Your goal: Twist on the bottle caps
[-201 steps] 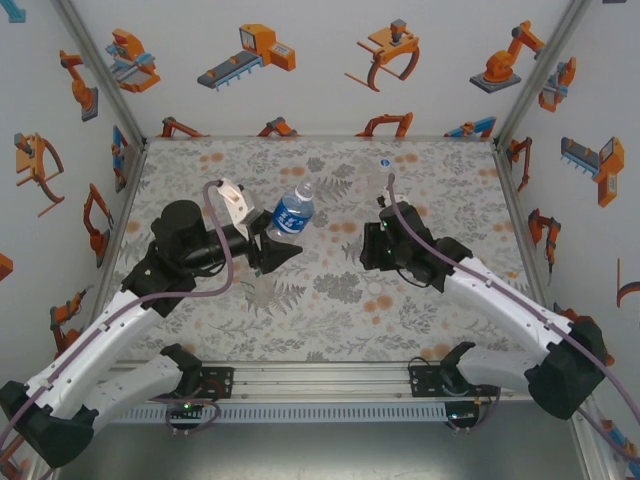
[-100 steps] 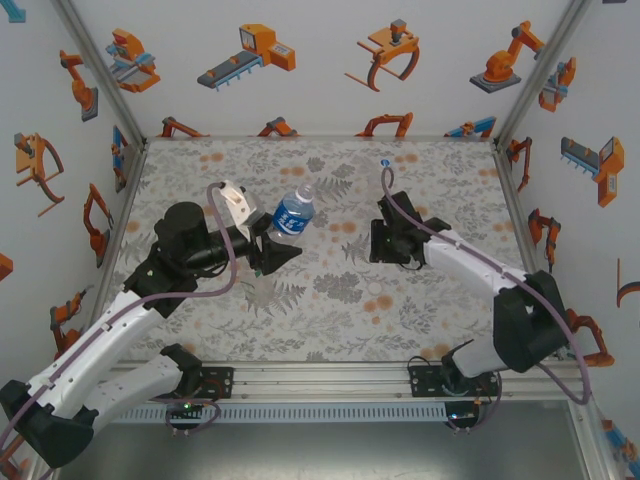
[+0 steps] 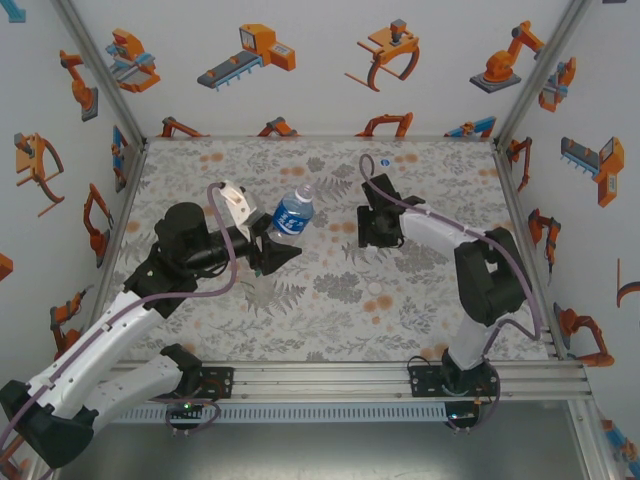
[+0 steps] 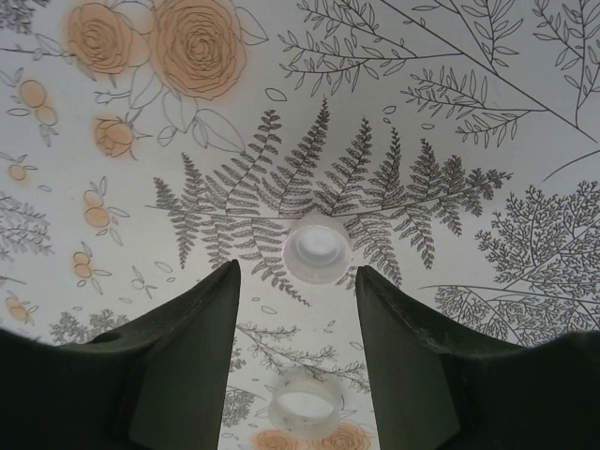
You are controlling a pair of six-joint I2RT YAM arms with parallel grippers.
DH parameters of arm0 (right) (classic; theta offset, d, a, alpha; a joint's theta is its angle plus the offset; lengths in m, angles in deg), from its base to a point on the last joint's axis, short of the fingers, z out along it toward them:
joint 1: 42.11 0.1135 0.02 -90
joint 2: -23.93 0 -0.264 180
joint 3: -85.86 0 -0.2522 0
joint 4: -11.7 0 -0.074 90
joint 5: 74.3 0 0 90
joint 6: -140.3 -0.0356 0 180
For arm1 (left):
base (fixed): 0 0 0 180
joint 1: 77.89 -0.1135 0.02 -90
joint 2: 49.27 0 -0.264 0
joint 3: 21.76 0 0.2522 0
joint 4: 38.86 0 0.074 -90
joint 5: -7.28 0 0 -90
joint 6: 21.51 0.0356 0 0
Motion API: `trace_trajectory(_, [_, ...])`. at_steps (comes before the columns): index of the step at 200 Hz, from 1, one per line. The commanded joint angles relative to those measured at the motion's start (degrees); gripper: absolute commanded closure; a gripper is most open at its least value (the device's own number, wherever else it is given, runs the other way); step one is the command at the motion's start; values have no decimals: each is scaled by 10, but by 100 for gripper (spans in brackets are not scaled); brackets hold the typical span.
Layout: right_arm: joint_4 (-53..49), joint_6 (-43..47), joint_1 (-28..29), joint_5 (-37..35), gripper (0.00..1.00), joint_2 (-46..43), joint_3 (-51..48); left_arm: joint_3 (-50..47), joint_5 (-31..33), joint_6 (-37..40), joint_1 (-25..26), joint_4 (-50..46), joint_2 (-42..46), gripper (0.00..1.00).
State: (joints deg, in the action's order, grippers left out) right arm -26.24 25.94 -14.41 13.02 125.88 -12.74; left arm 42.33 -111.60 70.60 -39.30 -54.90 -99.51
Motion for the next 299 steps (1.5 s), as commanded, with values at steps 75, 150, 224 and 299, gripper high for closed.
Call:
trace_trajectory(75, [8, 18, -5, -13, 54, 44, 19, 2, 4, -6, 0, 1, 7, 100])
trace_trajectory(150, [-3, 16, 0, 4, 65, 26, 21, -1, 5, -9, -1, 10, 4, 100])
trace_trajectory(224, [-31, -31, 97, 9, 64, -31, -10, -8, 12, -9, 0, 18, 7, 100])
trace_trajectory(299, [-32, -88, 218, -12, 63, -26, -31, -7, 16, -11, 1, 21, 5, 100])
